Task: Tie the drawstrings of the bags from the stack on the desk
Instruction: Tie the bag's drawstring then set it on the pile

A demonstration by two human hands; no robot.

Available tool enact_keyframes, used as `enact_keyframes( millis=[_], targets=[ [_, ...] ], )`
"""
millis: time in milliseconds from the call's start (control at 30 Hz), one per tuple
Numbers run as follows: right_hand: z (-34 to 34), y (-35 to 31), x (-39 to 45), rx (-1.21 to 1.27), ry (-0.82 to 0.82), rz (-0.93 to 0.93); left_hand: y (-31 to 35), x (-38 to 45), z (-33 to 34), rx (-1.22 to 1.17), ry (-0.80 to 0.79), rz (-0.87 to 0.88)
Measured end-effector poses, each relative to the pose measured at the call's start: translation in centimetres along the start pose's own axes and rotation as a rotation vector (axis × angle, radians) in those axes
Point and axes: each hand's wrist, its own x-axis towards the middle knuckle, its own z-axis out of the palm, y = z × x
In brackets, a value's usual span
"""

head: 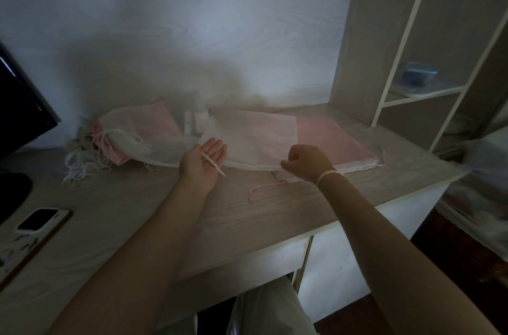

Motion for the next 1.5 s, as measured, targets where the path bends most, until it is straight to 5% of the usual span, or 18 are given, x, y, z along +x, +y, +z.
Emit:
enact_keyframes(
  millis=[133, 333, 400, 500, 567, 667, 800, 1033, 1133, 1300, 1500],
  targets=[
    [0.8, -0.2, 0.2, -0.202, -0.026, 0.014, 0.8, -0.3, 1.5, 0.008, -0.071, 0.053],
    [0.8, -0.2, 1.0, -0.222, -0.127, 0.036, 0.9, 1.0, 3.2, 0.362, 0.132, 0.269],
    [0.4, 0.1, 1.1, 0.003, -0.107, 0.093, 1.1, 1.1, 2.5, 0.497, 0.216, 0.304],
    [-1.1, 3.2, 1.5, 0.210, 0.151, 0.337, 2.3, 0.6, 0.1, 0.800, 0.377, 0.420],
    [-1.9, 5.2, 1.4, 0.254, 0.326, 0.508, 3.0, 0.0, -1.3, 0.956, 0.370, 0.437],
    [-1.6, 4.6, 1.7, 0.390, 0.439, 0.488, 2.6, 0.1, -1.3, 1.239, 0.283, 0.445],
    [-1.4, 1.5, 1.9, 0.652, 0.370, 0.361, 1.1, 1.2, -0.4, 1.696, 0.092, 0.413],
    [-1.1, -1.9, 1.7, 1.479, 0.052, 0.182, -0.1, -0.2, 1.0, 1.813, 0.038, 0.431],
    [-0.2, -2.3, 1.9, 1.170, 0.027, 0.182, -0.2, -0.5, 1.2, 1.830, 0.018, 0.384],
    [0.4, -1.8, 2.0, 0.154, 0.026, -0.075, 0.6, -0.9, 1.1, 1.953, -0.160, 0.287],
    [0.8, -1.8, 1.6, -0.087, -0.075, -0.172, 0.7, -1.2, 1.6, 1.828, -0.196, 0.359]
  ],
)
